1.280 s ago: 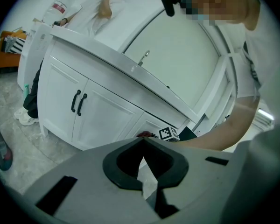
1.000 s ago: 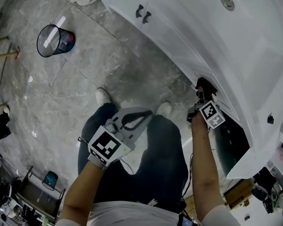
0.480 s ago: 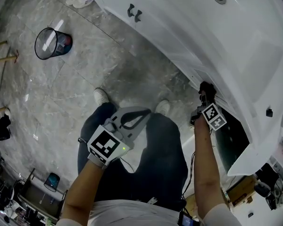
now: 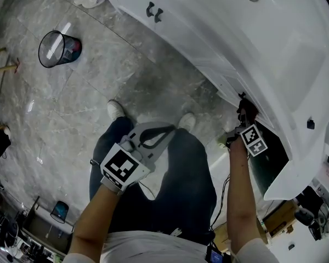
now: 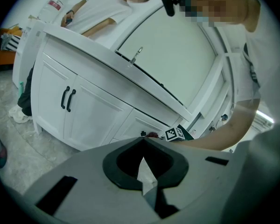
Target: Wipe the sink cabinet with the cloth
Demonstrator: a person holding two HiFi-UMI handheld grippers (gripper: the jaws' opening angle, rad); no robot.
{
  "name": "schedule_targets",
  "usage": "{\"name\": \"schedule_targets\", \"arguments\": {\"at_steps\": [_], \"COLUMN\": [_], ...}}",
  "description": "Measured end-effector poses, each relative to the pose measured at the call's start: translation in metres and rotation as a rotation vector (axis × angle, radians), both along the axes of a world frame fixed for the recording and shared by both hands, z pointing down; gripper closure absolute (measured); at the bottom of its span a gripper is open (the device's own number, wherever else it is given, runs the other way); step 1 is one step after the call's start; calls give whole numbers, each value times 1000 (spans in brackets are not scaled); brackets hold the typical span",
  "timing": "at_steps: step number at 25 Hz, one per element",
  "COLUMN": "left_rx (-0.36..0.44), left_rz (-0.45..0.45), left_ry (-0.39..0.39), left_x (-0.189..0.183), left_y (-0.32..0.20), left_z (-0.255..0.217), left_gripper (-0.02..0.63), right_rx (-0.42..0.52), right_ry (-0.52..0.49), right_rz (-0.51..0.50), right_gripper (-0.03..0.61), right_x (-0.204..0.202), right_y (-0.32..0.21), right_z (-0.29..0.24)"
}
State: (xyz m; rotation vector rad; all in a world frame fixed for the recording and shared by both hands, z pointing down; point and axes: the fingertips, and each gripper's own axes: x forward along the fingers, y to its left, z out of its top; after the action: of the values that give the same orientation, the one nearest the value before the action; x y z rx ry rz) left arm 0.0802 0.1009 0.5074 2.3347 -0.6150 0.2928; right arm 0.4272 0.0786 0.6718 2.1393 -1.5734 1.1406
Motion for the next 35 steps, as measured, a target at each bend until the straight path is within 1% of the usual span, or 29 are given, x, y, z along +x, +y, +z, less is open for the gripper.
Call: {"name": "schedule_targets", "arguments": {"at_steps": [3,8,14,20,23,27,33,35], "left_rx": [-1,-4,-7,0,-5,-4,-8,-9], "left_rz": [2,7,-1,-16,-28,-46,-55,-54], "left_ry": [7,19,27,29,28,27,41,44], "left_x": [-2,-5,-12,-22,-30,-41,-46,-48], "left_y": [2,7,14,14,17,14,14,14], "left_z": [-3,-8,-11,-9,-9,-11,-12,-13], "left_gripper": [603,603,603,603,603,603,603,603], "right_rx": [9,21,23,25,6,-2,0,5], "right_ry": [22,71,67,96,103,130,135,144], "right_rz": [-6,-62,-86,-140,-146,-186,-224,-250], "right_gripper": [459,459,459,459,459,459,459,459], "right_x": [-2,-10,-23,-38,-40,-50,-67,-75], "right_y": [-1,-8,-17,-32,-26,-33,-40,-43], "right_z": [-12,-32,-40,-43,-40,-49,-56,-61]}}
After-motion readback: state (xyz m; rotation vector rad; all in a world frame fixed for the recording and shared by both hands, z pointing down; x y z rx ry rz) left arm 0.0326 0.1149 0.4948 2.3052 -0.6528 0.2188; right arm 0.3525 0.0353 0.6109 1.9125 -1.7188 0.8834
